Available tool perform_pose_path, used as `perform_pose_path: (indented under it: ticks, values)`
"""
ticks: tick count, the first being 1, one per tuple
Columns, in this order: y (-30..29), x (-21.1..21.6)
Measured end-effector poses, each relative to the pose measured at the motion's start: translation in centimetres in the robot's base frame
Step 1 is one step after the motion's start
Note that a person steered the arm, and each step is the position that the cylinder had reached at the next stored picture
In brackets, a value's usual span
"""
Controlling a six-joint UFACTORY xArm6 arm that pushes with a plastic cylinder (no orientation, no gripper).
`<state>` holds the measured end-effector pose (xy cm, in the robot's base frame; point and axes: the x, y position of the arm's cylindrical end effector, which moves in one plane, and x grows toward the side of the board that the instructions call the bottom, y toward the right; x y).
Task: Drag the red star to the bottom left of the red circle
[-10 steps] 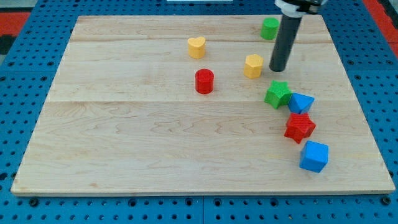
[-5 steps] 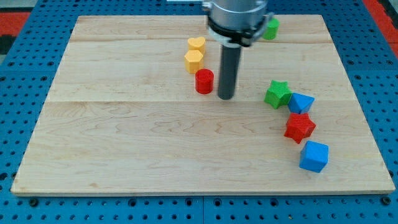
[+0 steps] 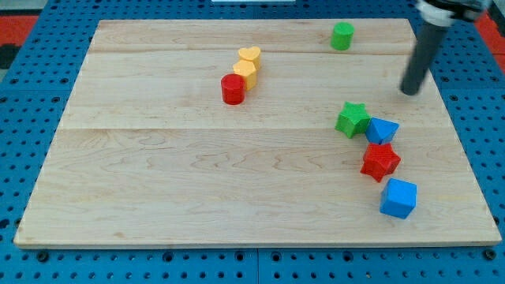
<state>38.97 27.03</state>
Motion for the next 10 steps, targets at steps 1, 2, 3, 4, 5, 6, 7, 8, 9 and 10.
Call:
perform_pose_path:
  ticks: [1,2,3,4,5,6,7,8,9,10]
  values:
    - [5.2,5.2]
    - [2.3,9.2]
    - [-0.7,10.8]
    - [-4.4,11.8]
    - [-9.9,13.6]
    - [-14.8,12.4]
    - [-16.9,9.9]
    - [-20.7,6.7]
    - [-25.6,4.4]
    - [-27.3,4.7]
